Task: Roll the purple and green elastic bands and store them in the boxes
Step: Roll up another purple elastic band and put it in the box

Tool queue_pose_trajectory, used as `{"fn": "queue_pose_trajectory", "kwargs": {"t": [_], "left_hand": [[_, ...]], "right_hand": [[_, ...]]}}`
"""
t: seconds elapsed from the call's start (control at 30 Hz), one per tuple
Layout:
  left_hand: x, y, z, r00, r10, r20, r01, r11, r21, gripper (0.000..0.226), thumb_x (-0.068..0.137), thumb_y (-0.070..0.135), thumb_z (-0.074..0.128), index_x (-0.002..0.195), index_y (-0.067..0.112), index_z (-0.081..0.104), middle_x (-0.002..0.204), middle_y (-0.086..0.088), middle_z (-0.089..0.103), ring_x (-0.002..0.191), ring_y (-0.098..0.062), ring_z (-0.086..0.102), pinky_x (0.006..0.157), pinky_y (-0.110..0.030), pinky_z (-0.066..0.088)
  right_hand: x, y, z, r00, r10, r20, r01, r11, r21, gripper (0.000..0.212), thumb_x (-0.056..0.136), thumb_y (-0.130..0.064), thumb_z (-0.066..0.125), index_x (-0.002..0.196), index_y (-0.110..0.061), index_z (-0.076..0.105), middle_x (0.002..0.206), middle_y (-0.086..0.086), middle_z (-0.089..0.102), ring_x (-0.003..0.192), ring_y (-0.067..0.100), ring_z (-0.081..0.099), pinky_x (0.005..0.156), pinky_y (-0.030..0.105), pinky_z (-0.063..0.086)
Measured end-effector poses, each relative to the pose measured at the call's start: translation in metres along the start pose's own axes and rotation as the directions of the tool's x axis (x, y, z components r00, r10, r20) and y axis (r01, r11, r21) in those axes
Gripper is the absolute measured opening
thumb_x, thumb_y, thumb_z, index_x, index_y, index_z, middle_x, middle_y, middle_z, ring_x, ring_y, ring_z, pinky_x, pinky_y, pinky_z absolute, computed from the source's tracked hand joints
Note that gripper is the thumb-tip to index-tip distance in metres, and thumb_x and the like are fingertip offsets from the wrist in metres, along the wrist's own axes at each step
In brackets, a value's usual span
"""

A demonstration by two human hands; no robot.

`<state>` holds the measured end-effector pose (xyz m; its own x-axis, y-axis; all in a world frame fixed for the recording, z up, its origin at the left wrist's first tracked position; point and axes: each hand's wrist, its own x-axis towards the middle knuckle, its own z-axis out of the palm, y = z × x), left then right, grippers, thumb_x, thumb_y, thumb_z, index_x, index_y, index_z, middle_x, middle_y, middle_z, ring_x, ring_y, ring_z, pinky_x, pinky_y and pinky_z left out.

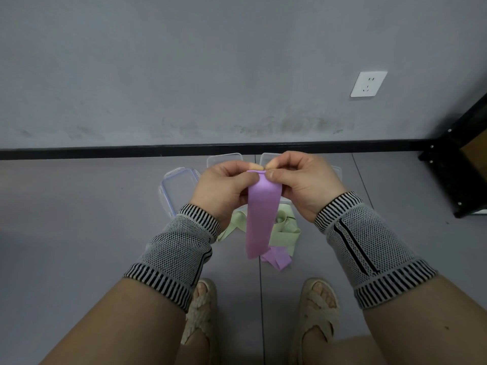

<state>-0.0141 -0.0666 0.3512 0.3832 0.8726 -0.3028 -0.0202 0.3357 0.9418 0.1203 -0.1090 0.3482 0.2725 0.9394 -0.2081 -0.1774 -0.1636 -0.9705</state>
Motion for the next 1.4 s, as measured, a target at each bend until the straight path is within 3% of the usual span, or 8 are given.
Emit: {"fn": "queue_pose_trajectory", "kwargs": {"t": [0.13, 0.43, 0.53, 0.73, 0.87, 1.0, 1.27, 1.4], "left_hand": [[0.0004, -0.0023, 0.0015, 1.0, 0.003, 0.008, -0.003, 1.0, -0.015, 0.015, 0.083, -0.006, 0.058, 0.082, 0.006, 0.067, 0.079, -0.013, 0.068, 0.07, -0.02, 0.064, 0.066, -0.029, 0.056], [0.0006, -0.0041, 0.0075, 0.999, 0.027, -0.017, -0.028, 0.999, -0.017, 0.008, 0.081, 0.001, 0.065, 0.077, 0.007, 0.065, 0.076, -0.013, 0.066, 0.076, -0.026, 0.061, 0.078, -0.039, 0.051], [0.003, -0.0051, 0.0054, 0.999, 0.033, -0.034, -0.034, 0.999, -0.011, 0.011, 0.083, 0.0, 0.063, 0.076, 0.008, 0.065, 0.077, -0.012, 0.066, 0.073, -0.022, 0.061, 0.072, -0.035, 0.053], [0.0031, -0.0028, 0.0034, 0.998, 0.047, -0.043, -0.048, 0.998, -0.033, 0.014, 0.082, -0.003, 0.062, 0.074, 0.008, 0.062, 0.079, -0.012, 0.065, 0.079, -0.025, 0.059, 0.076, -0.036, 0.05], [0.0028, -0.0021, 0.0025, 0.998, 0.057, -0.032, -0.058, 0.998, -0.025, 0.016, 0.082, -0.004, 0.063, 0.073, 0.009, 0.062, 0.076, -0.011, 0.065, 0.078, -0.026, 0.06, 0.076, -0.037, 0.05], [0.0034, -0.0028, 0.0015, 0.997, 0.071, -0.037, -0.071, 0.997, -0.015, 0.019, 0.081, -0.006, 0.062, 0.072, 0.01, 0.062, 0.076, -0.01, 0.064, 0.079, -0.026, 0.059, 0.077, -0.036, 0.051], [0.0043, -0.0022, 0.0012, 0.996, 0.08, -0.037, -0.081, 0.997, -0.013, 0.016, 0.081, -0.007, 0.063, 0.08, 0.01, 0.062, 0.069, -0.003, 0.068, 0.071, -0.016, 0.063, 0.075, -0.031, 0.052], [0.0034, -0.0019, 0.0015, 0.995, 0.058, -0.076, -0.055, 0.998, 0.038, 0.011, 0.079, -0.002, 0.068, 0.08, 0.008, 0.062, 0.082, -0.015, 0.07, 0.077, -0.023, 0.065, 0.084, -0.043, 0.053]], "right_hand": [[0.0008, 0.0006, 0.0012, 0.998, -0.032, -0.059, 0.027, 0.997, -0.073, 0.023, 0.077, 0.009, 0.065, 0.066, -0.011, 0.063, 0.072, 0.01, 0.063, 0.073, 0.024, 0.06, 0.078, 0.042, 0.053], [0.0009, 0.0001, 0.0022, 0.98, -0.153, -0.13, 0.117, 0.962, -0.246, 0.022, 0.073, -0.001, 0.071, 0.062, -0.02, 0.065, 0.064, 0.001, 0.062, 0.067, 0.017, 0.057, 0.075, 0.044, 0.055], [-0.0004, -0.0003, 0.0041, 0.984, -0.143, -0.109, 0.116, 0.968, -0.222, 0.02, 0.075, 0.002, 0.069, 0.067, -0.016, 0.064, 0.067, 0.004, 0.061, 0.07, 0.019, 0.056, 0.078, 0.045, 0.054], [-0.0011, 0.001, 0.0009, 0.999, -0.043, -0.031, 0.042, 0.998, -0.039, 0.015, 0.082, 0.004, 0.064, 0.081, -0.011, 0.064, 0.087, 0.019, 0.066, 0.08, 0.026, 0.064, 0.084, 0.047, 0.055], [-0.0016, 0.0022, 0.0004, 0.994, -0.11, -0.018, 0.107, 0.985, -0.139, 0.01, 0.084, -0.007, 0.066, 0.078, -0.014, 0.069, 0.08, 0.01, 0.071, 0.076, 0.021, 0.067, 0.076, 0.04, 0.057], [-0.0001, 0.0041, 0.0007, 0.987, -0.158, -0.04, 0.143, 0.956, -0.256, 0.014, 0.082, -0.01, 0.07, 0.071, -0.019, 0.069, 0.076, 0.013, 0.07, 0.072, 0.024, 0.066, 0.075, 0.046, 0.058], [0.0002, 0.0045, 0.0004, 0.993, -0.12, -0.023, 0.116, 0.984, -0.132, 0.023, 0.078, 0.002, 0.069, 0.067, -0.018, 0.067, 0.071, 0.009, 0.065, 0.074, 0.025, 0.06, 0.083, 0.05, 0.053], [0.001, 0.0057, -0.0005, 0.988, -0.141, -0.058, 0.131, 0.98, -0.149, 0.026, 0.076, 0.003, 0.069, 0.064, -0.02, 0.066, 0.067, 0.0, 0.064, 0.072, 0.019, 0.059, 0.083, 0.047, 0.053]]}}
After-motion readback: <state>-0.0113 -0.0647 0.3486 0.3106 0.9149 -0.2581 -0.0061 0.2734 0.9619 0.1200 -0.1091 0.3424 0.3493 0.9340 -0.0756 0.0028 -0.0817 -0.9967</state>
